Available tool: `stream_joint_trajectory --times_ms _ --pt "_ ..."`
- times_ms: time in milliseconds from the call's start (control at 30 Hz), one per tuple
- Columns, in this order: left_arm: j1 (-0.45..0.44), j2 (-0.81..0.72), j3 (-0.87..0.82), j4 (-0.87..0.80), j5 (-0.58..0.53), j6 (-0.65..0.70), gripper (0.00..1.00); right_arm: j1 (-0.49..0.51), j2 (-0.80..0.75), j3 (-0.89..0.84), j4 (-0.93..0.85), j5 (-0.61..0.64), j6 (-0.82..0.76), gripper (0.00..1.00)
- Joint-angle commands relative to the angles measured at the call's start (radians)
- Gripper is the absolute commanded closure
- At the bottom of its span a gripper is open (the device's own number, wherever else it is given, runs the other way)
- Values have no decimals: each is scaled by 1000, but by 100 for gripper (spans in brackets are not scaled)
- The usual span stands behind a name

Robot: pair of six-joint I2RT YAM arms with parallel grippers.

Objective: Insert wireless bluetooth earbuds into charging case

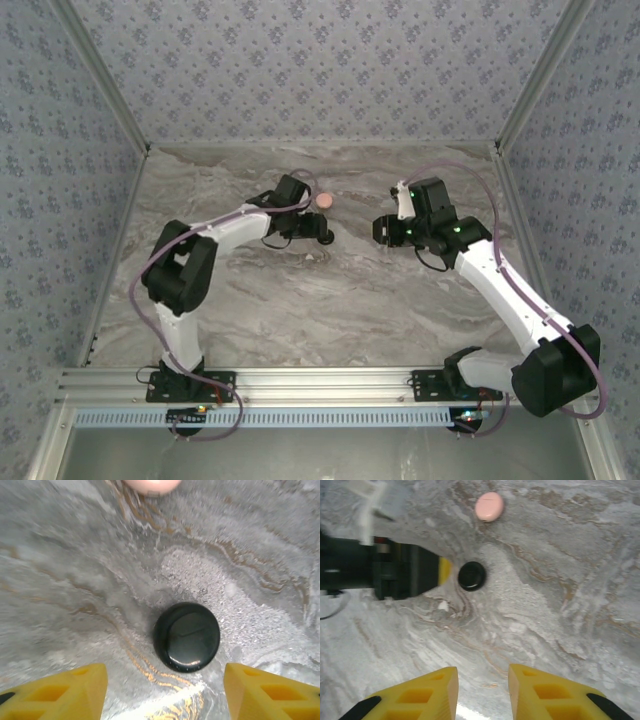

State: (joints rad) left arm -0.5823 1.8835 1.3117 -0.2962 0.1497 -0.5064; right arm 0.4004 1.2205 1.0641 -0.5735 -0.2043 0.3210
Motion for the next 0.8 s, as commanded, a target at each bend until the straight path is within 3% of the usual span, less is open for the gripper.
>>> stream_joint_trajectory --times_ms 0,433,767 --pt "4 -126 -45 -31 -109 41 38 -16 -12 -18 -53 116 -8 65" --pt "44 -476 -273 -71 -457 121 34 -142 -52 -118 -32 402 38 52" --pt "143 -609 -340 -136 -569 190 31 -241 -107 -214 14 571 13 44"
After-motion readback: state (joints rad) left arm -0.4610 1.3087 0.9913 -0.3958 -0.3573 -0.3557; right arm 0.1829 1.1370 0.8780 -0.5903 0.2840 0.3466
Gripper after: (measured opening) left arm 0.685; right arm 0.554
